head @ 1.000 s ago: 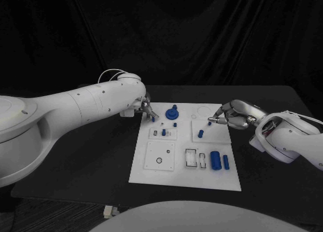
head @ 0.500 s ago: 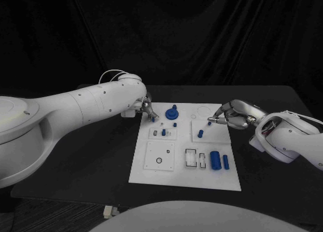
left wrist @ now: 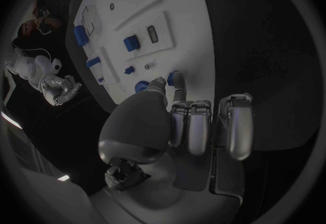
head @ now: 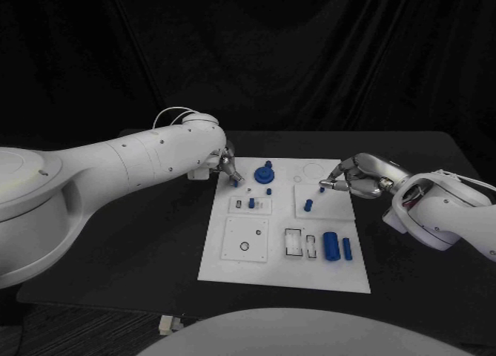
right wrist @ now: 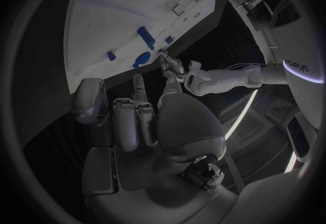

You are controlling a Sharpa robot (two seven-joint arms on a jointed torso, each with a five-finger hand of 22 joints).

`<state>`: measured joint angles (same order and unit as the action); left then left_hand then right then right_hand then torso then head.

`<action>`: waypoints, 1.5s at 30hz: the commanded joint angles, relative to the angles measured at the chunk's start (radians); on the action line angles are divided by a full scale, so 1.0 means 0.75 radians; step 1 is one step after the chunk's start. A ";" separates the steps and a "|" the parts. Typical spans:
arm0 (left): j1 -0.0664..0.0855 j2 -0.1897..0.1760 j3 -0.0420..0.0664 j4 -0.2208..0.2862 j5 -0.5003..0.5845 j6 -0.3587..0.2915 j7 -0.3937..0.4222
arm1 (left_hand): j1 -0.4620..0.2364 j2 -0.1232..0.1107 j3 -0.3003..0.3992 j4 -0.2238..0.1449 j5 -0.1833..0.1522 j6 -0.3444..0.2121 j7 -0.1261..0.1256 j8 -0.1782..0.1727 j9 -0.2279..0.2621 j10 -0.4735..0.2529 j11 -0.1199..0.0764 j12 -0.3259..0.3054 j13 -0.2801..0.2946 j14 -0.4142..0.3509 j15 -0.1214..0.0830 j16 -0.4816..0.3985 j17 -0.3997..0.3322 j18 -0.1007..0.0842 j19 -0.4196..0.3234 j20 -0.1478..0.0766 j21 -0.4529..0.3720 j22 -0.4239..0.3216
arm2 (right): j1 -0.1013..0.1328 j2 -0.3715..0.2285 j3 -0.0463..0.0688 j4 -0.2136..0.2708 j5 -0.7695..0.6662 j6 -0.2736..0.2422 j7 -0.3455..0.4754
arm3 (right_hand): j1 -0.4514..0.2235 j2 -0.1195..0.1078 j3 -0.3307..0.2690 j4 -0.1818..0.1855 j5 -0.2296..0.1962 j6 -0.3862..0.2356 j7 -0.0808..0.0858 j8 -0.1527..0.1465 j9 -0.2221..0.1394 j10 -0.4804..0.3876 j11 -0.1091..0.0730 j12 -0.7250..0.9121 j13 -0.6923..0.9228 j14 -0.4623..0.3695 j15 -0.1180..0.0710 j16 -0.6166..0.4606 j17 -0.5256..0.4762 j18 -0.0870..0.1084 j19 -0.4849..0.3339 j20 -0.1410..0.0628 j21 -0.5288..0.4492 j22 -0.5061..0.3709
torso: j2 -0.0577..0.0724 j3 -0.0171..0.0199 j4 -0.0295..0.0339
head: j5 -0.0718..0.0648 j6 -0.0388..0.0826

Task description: Assemble the parts on the task board

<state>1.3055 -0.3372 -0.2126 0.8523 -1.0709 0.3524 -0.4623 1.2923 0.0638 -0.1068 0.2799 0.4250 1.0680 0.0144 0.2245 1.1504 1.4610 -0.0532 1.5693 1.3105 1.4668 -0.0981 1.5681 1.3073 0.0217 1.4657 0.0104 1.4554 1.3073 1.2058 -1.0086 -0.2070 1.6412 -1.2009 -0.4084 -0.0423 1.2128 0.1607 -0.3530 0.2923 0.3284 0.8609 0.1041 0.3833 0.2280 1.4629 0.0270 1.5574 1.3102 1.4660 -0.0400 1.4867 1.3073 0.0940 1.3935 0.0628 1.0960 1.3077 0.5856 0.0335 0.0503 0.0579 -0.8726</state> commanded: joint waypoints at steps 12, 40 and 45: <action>-0.003 0.011 0.001 -0.006 0.001 0.022 -0.006 | 0.089 -0.018 0.091 -0.002 -0.018 -0.002 -0.012 -0.003 -0.010 0.146 -0.012 0.002 0.347 0.139 -0.010 0.004 0.351 0.010 0.064 -0.002 -0.015 0.300 | -0.003 -0.003 0.001 -0.001 -0.003 0.008 -0.013 | -0.011 0.002 -0.008 -0.003 0.001 0.000 -0.007 0.006 0.002 0.117 -0.008 -0.005 0.312 0.085 -0.009 -0.004 0.122 0.006 0.001 0.000 -0.007 0.145 | 0.000 0.0000 -0.0003 | -0.001 0.000; -0.007 -0.003 0.001 0.024 0.001 -0.042 -0.024 | 0.066 -0.220 0.696 -0.052 0.037 -0.016 0.000 0.028 0.018 0.146 -0.006 0.002 0.347 0.139 -0.007 0.004 0.351 0.012 0.062 0.000 -0.027 0.298 | -0.003 -0.003 0.001 -0.001 -0.003 0.008 -0.014 | -0.011 0.003 -0.010 -0.003 0.002 0.000 -0.007 0.006 0.002 0.116 -0.008 -0.006 0.311 0.085 -0.009 -0.004 0.123 0.006 0.000 0.000 -0.009 0.144 | 0.000 -0.0004 0.0005 | 0.007 0.000; -0.007 -0.018 0.001 0.053 0.002 -0.075 -0.017 | 0.049 -0.239 0.760 -0.089 0.037 -0.009 0.000 0.041 0.028 0.146 -0.006 0.002 0.347 0.139 -0.008 0.004 0.351 0.011 0.063 -0.001 -0.026 0.298 | -0.003 -0.002 0.001 -0.002 -0.003 0.009 -0.017 | -0.011 0.003 -0.010 -0.003 0.002 0.000 -0.007 0.006 0.002 0.116 -0.008 -0.006 0.311 0.085 -0.009 -0.004 0.123 0.006 0.000 0.000 -0.009 0.144 | 0.000 0.0001 0.0000 | 0.008 0.000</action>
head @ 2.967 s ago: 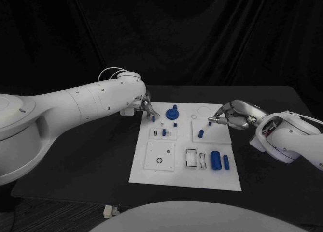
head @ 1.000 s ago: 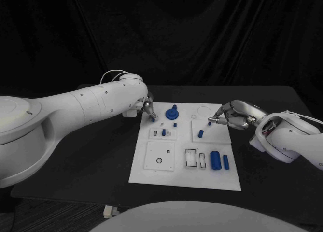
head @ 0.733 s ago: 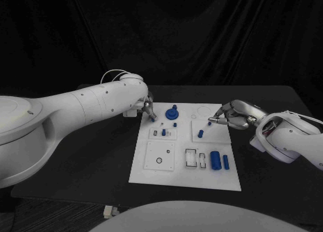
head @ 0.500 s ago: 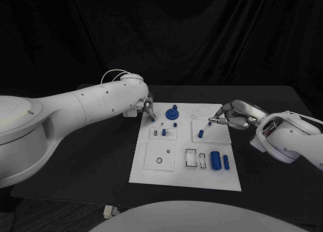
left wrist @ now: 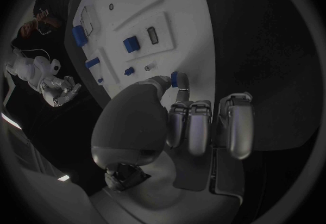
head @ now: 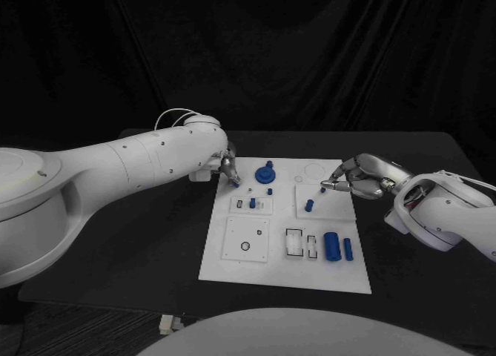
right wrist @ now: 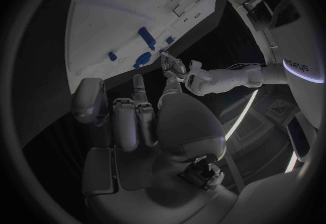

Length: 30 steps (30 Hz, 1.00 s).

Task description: Assemble the parts on the task board

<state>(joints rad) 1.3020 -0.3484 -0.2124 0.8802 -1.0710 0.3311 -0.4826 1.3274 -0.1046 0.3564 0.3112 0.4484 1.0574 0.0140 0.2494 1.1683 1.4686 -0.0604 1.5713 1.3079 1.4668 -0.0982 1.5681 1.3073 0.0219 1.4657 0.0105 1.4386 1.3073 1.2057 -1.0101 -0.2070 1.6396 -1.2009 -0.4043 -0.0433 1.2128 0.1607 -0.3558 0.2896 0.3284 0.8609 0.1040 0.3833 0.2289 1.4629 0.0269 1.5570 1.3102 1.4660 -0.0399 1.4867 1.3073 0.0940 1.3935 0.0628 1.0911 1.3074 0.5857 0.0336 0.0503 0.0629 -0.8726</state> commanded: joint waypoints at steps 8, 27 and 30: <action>-0.002 -0.026 0.001 0.055 0.002 -0.093 0.011 | -0.002 -0.024 0.188 -0.169 0.005 0.012 0.001 0.019 0.011 0.136 0.003 -0.001 0.351 0.139 -0.008 0.004 0.351 0.011 0.063 -0.002 -0.004 0.298 | -0.003 0.000 0.001 -0.001 -0.003 0.005 -0.019 | -0.011 0.003 -0.006 0.001 0.002 0.000 -0.007 0.006 0.001 0.116 -0.008 -0.005 0.311 0.085 -0.009 -0.004 0.123 0.006 0.000 0.000 -0.003 0.145 | 0.000 -0.0002 0.0000 | 0.000 0.000; 0.057 -0.184 0.001 0.317 0.017 -0.097 -0.096 | -0.029 -0.034 0.234 -0.209 -0.034 0.018 0.004 0.018 -0.002 0.116 0.004 -0.037 0.324 0.139 -0.008 0.004 0.351 0.012 0.062 -0.002 -0.009 0.296 | -0.003 -0.010 0.001 -0.002 -0.003 0.009 -0.029 | -0.009 0.006 -0.006 0.001 0.002 -0.001 -0.007 0.006 0.001 0.115 -0.008 -0.006 0.310 0.084 -0.009 -0.006 0.120 0.007 0.000 0.000 -0.007 0.144 | 0.000 -0.0001 0.0001 | -0.005 0.000; 0.073 -0.210 0.001 0.378 0.079 -0.055 -0.126 | -0.030 -0.033 0.239 -0.213 -0.032 0.018 0.003 0.016 -0.006 0.114 0.004 -0.042 0.321 0.139 -0.008 0.004 0.351 0.012 0.062 -0.002 -0.008 0.296 | -0.004 -0.009 0.001 -0.003 -0.003 0.010 -0.029 | -0.009 0.006 -0.006 0.000 0.002 -0.001 -0.007 0.006 0.001 0.114 -0.008 -0.007 0.309 0.084 -0.009 -0.006 0.119 0.007 -0.001 0.000 -0.007 0.144 | 0.000 0.0003 -0.0001 | -0.002 0.000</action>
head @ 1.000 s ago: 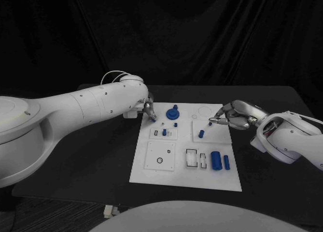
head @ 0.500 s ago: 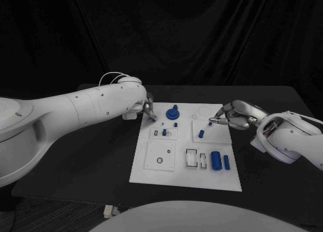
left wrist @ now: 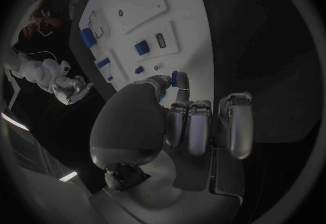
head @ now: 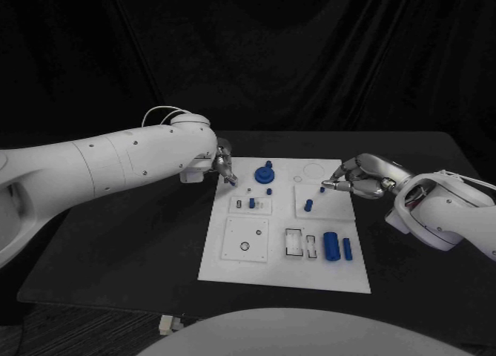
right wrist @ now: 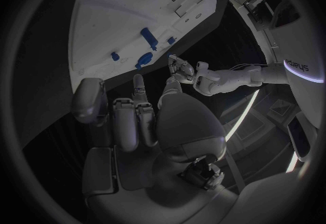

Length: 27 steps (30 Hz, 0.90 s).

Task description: Assemble the parts on the task board

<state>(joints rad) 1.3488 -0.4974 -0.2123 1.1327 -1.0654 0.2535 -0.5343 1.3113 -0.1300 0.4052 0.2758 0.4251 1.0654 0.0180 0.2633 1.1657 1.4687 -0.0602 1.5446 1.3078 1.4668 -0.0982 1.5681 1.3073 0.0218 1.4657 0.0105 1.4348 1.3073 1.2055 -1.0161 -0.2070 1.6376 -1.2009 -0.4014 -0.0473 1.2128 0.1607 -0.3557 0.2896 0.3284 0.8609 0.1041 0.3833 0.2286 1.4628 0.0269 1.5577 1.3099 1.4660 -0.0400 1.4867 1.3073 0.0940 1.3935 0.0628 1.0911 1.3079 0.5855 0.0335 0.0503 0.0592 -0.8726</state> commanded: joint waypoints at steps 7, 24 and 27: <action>0.019 -0.057 0.001 0.151 0.126 0.065 -0.087 | -0.011 0.004 0.180 -0.171 0.004 0.005 0.000 -0.004 -0.006 0.107 0.005 -0.019 0.311 0.139 -0.008 0.004 0.351 0.013 0.061 -0.002 -0.005 0.296 | -0.004 -0.003 0.001 0.002 -0.003 0.006 -0.024 | -0.009 0.006 -0.006 0.000 0.002 -0.001 -0.007 0.006 0.002 0.114 -0.008 -0.008 0.309 0.084 -0.009 -0.006 0.119 0.007 -0.001 0.000 -0.008 0.143 | 0.000 0.0000 -0.0002 | 0.003 0.000; -0.002 -0.121 0.000 0.279 0.075 0.038 -0.113 | -0.014 0.004 0.189 -0.186 0.020 0.004 0.002 -0.004 -0.010 0.096 0.005 -0.041 0.295 0.139 -0.007 0.004 0.351 0.013 0.061 -0.002 -0.005 0.296 | -0.005 -0.006 0.001 0.006 -0.003 0.003 -0.021 | -0.007 0.007 -0.006 0.000 0.002 -0.001 -0.007 0.006 0.002 0.112 -0.008 -0.010 0.306 0.084 -0.009 -0.007 0.119 0.007 -0.001 -0.001 -0.009 0.143 | 0.000 0.0002 0.0000 | 0.006 0.000; -0.011 -0.123 0.000 0.283 0.044 -0.008 -0.105 | -0.015 0.004 0.190 -0.188 0.022 0.004 0.002 -0.003 -0.011 0.094 0.006 -0.045 0.292 0.139 -0.007 0.004 0.351 0.013 0.061 -0.002 -0.005 0.296 | -0.006 -0.004 0.001 0.006 -0.003 0.002 -0.019 | -0.007 0.007 -0.006 0.000 0.002 -0.001 -0.007 0.006 0.002 0.112 -0.008 -0.010 0.306 0.084 -0.009 -0.007 0.119 0.007 -0.001 -0.001 -0.009 0.143 | 0.000 0.0000 0.0000 | 0.007 0.000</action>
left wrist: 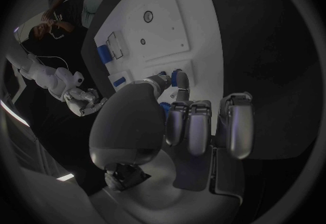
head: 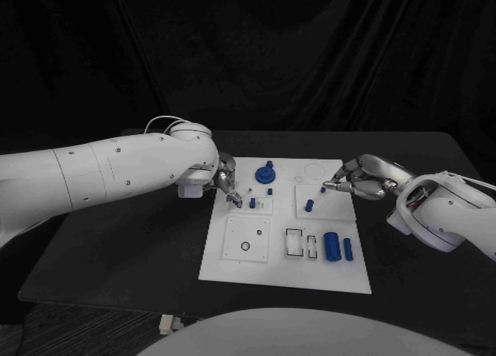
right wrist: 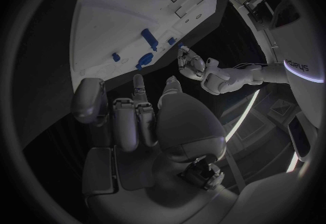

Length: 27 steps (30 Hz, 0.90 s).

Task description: Assemble the parts on the task board

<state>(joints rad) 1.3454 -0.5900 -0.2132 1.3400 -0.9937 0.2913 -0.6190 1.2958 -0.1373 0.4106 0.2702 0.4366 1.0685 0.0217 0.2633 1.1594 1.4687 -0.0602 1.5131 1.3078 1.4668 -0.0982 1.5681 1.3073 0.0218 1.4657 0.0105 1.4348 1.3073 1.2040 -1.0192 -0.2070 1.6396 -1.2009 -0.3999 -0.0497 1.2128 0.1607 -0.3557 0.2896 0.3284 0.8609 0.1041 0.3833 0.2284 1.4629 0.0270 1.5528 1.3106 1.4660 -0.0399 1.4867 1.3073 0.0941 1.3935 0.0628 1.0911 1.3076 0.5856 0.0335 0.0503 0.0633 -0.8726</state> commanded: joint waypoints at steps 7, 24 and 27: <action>-0.020 -0.002 0.001 0.012 -0.079 -0.135 0.017 | 0.002 0.013 0.184 -0.183 0.013 0.000 -0.003 -0.002 -0.003 0.093 0.006 -0.005 0.290 0.139 -0.007 0.004 0.351 0.012 0.062 -0.002 -0.002 0.297 | -0.005 0.002 0.001 0.004 -0.003 -0.002 -0.011 | -0.006 0.006 -0.007 0.000 0.002 -0.001 -0.007 0.006 0.002 0.108 -0.008 -0.006 0.301 0.084 -0.009 -0.007 0.119 0.007 -0.001 -0.001 -0.010 0.144 | 0.000 0.0000 0.0001 | -0.001 0.000; -0.052 -0.005 0.000 0.017 -0.085 -0.201 -0.002 | -0.011 0.016 0.183 -0.183 0.003 -0.001 -0.003 -0.002 -0.006 0.091 0.006 -0.011 0.285 0.139 -0.007 0.004 0.351 0.011 0.063 -0.001 0.000 0.298 | -0.007 -0.001 0.001 0.007 -0.003 -0.005 -0.011 | -0.005 0.006 -0.008 -0.001 0.002 -0.001 -0.007 0.006 0.002 0.102 -0.008 -0.012 0.293 0.084 -0.009 -0.007 0.119 0.007 0.000 -0.001 -0.009 0.144 | 0.000 0.0002 0.0002 | 0.001 0.000; -0.053 -0.006 0.000 0.020 -0.085 -0.197 -0.009 | -0.017 0.018 0.182 -0.184 -0.009 -0.001 -0.003 -0.002 -0.010 0.091 0.006 -0.011 0.285 0.139 -0.007 0.004 0.351 0.011 0.063 -0.001 0.000 0.298 | -0.007 0.000 0.001 0.006 -0.003 -0.005 -0.010 | -0.005 0.006 -0.008 -0.001 0.002 -0.001 -0.007 0.006 0.002 0.102 -0.008 -0.012 0.293 0.084 -0.009 -0.007 0.119 0.007 0.000 -0.001 -0.009 0.144 | 0.000 0.0006 0.0002 | -0.001 0.000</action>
<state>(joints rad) 1.3076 -0.5952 -0.2138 1.3508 -1.0545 0.1594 -0.6226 1.2856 -0.1269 0.4116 0.2691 0.4343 1.0668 0.0272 0.2631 1.1531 1.4687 -0.0600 1.5089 1.3077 1.4668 -0.0982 1.5681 1.3073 0.0218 1.4657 0.0104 1.4348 1.3073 1.2016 -1.0187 -0.2070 1.6425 -1.2009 -0.4002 -0.0490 1.2128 0.1607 -0.3557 0.2896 0.3284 0.8609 0.1041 0.3832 0.2290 1.4629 0.0270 1.5489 1.3106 1.4660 -0.0399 1.4867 1.3073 0.0940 1.3935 0.0628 1.0873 1.3073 0.5857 0.0335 0.0503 0.0633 -0.8726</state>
